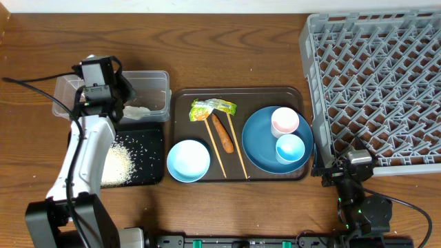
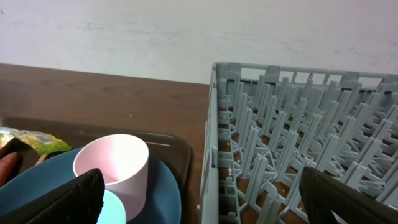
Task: Sort waste into correct bins and load items into the dishwasher rack
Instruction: 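Carry the tissue left and drop it into the clear plastic bin, then move the left gripper to the green snack wrapper and grasp it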
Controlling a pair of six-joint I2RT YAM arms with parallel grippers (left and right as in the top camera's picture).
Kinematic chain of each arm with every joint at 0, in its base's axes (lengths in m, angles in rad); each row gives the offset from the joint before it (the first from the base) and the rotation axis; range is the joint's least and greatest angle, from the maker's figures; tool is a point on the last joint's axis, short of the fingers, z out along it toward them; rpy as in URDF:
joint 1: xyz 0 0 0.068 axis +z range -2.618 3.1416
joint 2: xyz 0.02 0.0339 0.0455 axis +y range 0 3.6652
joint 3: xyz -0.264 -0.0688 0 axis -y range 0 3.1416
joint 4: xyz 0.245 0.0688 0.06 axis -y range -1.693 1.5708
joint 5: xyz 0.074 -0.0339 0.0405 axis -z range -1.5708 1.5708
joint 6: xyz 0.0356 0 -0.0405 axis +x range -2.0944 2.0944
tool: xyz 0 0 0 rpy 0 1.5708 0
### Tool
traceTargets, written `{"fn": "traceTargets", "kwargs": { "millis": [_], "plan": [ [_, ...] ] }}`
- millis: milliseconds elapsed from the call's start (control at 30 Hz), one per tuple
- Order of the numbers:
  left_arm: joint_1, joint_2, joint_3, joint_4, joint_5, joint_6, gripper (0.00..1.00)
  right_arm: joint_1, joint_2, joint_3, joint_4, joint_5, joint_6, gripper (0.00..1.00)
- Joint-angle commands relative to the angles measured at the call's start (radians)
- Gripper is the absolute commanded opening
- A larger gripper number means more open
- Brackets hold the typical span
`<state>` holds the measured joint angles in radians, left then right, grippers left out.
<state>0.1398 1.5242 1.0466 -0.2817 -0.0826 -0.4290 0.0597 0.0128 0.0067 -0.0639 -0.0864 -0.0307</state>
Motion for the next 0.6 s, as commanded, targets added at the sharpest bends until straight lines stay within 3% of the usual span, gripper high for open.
{"fn": "traceTargets", "kwargs": {
  "millis": [0, 233, 400, 567],
  "plan": [
    [0.016, -0.027, 0.006, 0.007, 0.078, 0.048, 0.6, 0.011, -0.003, -0.001, -0.004, 0.003, -0.008, 0.99],
    [-0.04, -0.202, 0.022, -0.069, 0.256, 0.078, 0.7, 0.011, -0.003, -0.001, -0.004, 0.004, -0.008, 0.99],
    [-0.19, -0.3, 0.022, -0.183, 0.246, 0.127, 0.74, 0.011, -0.003, -0.001, -0.004, 0.004, -0.008, 0.99],
    [-0.361, -0.282, 0.022, -0.232, 0.212, 0.214, 0.75, 0.011, -0.003, -0.001, -0.004, 0.004, -0.008, 0.99]
  ]
}}
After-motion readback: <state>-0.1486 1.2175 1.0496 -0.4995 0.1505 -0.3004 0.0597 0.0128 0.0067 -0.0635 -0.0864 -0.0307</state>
